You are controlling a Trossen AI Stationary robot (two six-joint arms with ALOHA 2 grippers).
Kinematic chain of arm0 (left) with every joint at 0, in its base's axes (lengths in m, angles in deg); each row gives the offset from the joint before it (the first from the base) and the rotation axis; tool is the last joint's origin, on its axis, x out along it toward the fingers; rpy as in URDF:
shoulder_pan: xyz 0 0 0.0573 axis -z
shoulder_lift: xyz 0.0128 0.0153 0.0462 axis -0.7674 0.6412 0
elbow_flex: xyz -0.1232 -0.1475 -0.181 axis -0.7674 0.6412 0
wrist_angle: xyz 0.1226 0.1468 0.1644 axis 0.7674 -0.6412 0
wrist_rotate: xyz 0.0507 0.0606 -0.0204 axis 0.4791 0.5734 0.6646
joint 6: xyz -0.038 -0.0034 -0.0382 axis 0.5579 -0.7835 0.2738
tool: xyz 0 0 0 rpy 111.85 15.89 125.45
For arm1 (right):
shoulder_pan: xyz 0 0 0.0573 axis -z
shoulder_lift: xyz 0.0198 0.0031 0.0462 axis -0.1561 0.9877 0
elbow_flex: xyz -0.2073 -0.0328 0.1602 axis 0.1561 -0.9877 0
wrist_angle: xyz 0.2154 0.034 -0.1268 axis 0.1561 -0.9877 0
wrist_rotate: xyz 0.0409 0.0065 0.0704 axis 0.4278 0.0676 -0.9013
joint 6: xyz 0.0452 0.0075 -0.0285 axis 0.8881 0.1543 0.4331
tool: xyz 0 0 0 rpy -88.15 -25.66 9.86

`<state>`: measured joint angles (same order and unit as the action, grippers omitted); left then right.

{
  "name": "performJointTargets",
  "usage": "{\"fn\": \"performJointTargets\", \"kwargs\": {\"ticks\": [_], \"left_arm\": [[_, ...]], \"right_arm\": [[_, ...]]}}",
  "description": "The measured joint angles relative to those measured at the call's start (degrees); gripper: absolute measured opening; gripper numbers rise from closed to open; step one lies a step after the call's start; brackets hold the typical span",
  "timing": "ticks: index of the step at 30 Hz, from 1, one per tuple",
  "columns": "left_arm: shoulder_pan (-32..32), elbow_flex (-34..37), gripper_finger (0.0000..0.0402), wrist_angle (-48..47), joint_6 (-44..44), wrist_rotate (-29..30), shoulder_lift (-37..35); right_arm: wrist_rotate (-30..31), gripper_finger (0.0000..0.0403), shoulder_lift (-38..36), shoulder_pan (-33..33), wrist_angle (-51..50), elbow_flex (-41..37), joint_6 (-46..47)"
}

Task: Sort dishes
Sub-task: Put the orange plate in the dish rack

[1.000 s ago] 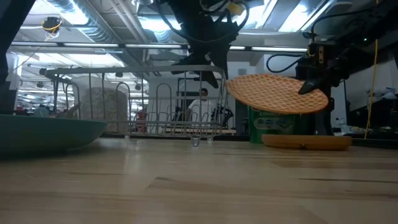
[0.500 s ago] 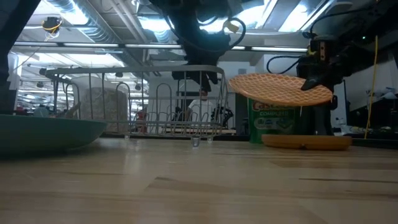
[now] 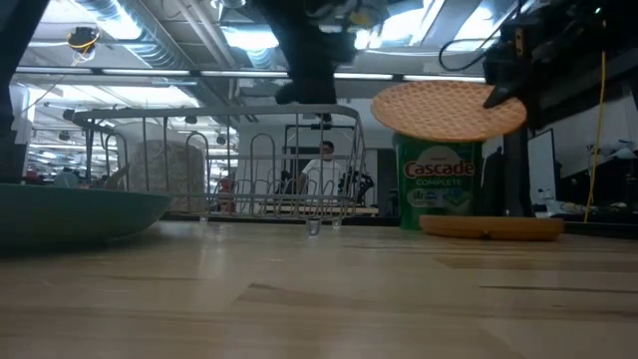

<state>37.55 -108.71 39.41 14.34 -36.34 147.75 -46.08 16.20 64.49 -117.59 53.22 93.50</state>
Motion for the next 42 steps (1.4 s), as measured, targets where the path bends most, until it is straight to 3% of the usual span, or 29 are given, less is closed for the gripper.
{"fn": "performJointTargets", "kwargs": {"ticks": [8,15,17,20,25,32,38,42], "left_arm": [[-0.3,0.0,0.0166,-8.0,9.6,0.3,-9.3],[-0.5,0.0,0.0166,-23.8,30.0,-0.3,-13.1],[-0.5,0.0,0.0166,-29.7,35.0,-2.6,-13.1],[0.2,0.0,0.0166,-34.7,40.1,-11.0,-13.1],[4.0,0.0,0.0166,-30.6,41.9,-23.7,-12.4],[12.2,0.0,0.0166,-22.5,37.1,-30.1,-10.1],[18.1,0.0,0.0166,-18.5,33.4,-31.9,-6.4],[20.0,0.0,0.0166,-14.8,33.3,-28.6,-4.1]], "right_arm": [[5.4,0.0017,-5.7,0.0,1.1,3.3,16.2],[13.1,0.0017,-6.7,-0.1,1.4,7.6,21.1],[14.3,0.0017,-6.5,-0.1,1.4,8.9,21.1],[15.0,0.0017,-6.4,-0.1,2.0,10.1,21.1],[14.7,0.0017,-6.4,-0.2,5.2,10.3,23.9],[15.6,0.0017,-6.0,-5.3,7.4,10.3,24.0],[19.4,0.0017,-5.1,-10.7,7.9,10.3,24.0],[22.5,0.0017,-4.3,-14.1,8.1,10.3,24.0]]}}
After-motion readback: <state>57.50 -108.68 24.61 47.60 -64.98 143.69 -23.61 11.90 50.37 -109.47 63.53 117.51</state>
